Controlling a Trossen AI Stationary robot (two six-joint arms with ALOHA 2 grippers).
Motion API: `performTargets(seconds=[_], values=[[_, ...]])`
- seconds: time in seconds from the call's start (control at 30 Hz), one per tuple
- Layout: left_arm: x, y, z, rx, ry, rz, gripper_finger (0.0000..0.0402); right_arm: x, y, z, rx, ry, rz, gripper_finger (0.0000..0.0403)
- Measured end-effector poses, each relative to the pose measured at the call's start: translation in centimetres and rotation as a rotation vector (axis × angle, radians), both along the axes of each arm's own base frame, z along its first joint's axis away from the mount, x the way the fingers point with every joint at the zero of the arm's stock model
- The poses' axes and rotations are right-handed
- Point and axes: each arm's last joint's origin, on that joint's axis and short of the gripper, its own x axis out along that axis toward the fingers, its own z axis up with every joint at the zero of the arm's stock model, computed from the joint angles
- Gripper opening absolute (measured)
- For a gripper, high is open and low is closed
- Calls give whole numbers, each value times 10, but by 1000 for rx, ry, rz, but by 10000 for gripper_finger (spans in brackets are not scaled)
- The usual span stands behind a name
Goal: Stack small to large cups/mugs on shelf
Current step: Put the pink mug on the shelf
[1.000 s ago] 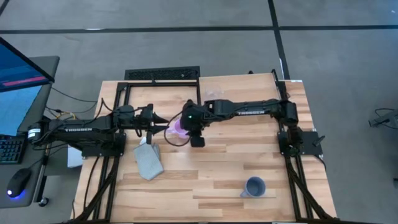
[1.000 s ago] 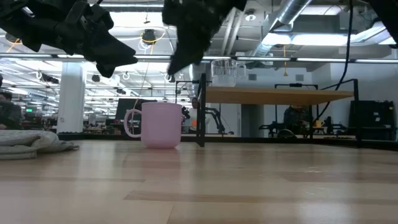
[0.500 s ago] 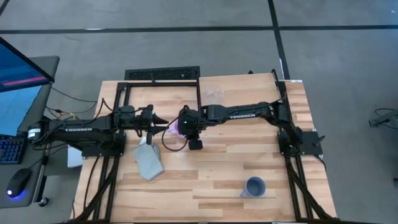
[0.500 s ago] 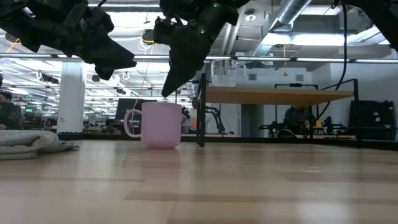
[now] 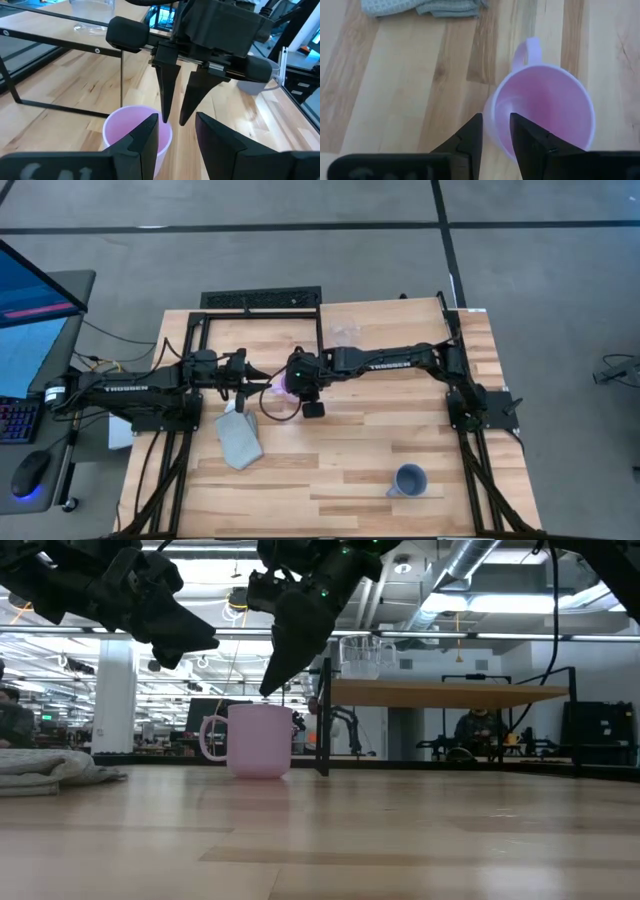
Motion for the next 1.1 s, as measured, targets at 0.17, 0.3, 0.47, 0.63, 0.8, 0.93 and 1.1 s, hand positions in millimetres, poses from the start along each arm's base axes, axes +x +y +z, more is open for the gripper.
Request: performTargets(seconds=[0.17, 0.3, 0.47, 0.63, 0.8, 0.93, 1.1], values=[[0, 0, 0, 0, 0, 0, 121, -1, 0, 0, 6, 6, 6, 120], [0, 0, 0, -4, -1, 2, 121, 0, -3, 0, -2, -2, 2, 120], [0, 0, 0, -6, 0, 3, 121, 3, -6, -13, 10, 29, -1, 120], [0, 0, 0, -7, 0, 3, 121, 5, -2, -20, -2, 42, 26, 120], [0, 0, -1, -7, 4, 3, 121, 6, -3, -22, -28, 46, 35, 115], [0, 0, -1, -8, 5, 3, 121, 5, -7, -23, -24, 57, 24, 96], [0, 0, -1, -8, 5, 3, 121, 4, -10, -23, -21, 63, 19, 68]])
